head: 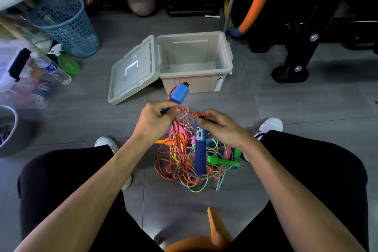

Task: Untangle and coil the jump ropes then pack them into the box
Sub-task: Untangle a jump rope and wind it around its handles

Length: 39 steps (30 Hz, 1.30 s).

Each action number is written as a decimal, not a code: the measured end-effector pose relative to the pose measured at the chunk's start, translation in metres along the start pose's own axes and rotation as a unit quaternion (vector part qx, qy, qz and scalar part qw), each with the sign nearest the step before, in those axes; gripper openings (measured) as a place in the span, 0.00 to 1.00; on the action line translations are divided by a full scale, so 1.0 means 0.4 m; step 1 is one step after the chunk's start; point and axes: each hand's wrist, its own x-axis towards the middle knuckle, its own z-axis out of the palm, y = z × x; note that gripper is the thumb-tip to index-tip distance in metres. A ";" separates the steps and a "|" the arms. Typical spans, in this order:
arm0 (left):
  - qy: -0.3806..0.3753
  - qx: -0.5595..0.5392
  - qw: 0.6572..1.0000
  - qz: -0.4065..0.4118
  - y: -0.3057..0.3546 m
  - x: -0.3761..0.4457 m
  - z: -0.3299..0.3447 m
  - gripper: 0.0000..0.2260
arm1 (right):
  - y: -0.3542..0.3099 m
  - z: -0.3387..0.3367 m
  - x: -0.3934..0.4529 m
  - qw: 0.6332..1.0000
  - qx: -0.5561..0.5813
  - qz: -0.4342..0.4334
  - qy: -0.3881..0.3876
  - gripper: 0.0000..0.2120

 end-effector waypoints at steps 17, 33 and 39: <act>-0.056 0.200 0.963 -0.170 -0.048 0.033 -0.024 0.08 | 0.030 -0.015 0.032 0.934 0.237 0.199 0.178 0.05; -0.082 0.470 0.879 0.022 -0.050 -0.009 -0.021 0.14 | 0.016 0.017 0.043 0.971 -0.016 0.141 0.194 0.11; -0.023 0.480 0.877 -0.023 -0.031 -0.018 -0.023 0.15 | 0.001 0.027 0.031 0.977 0.009 0.165 0.132 0.12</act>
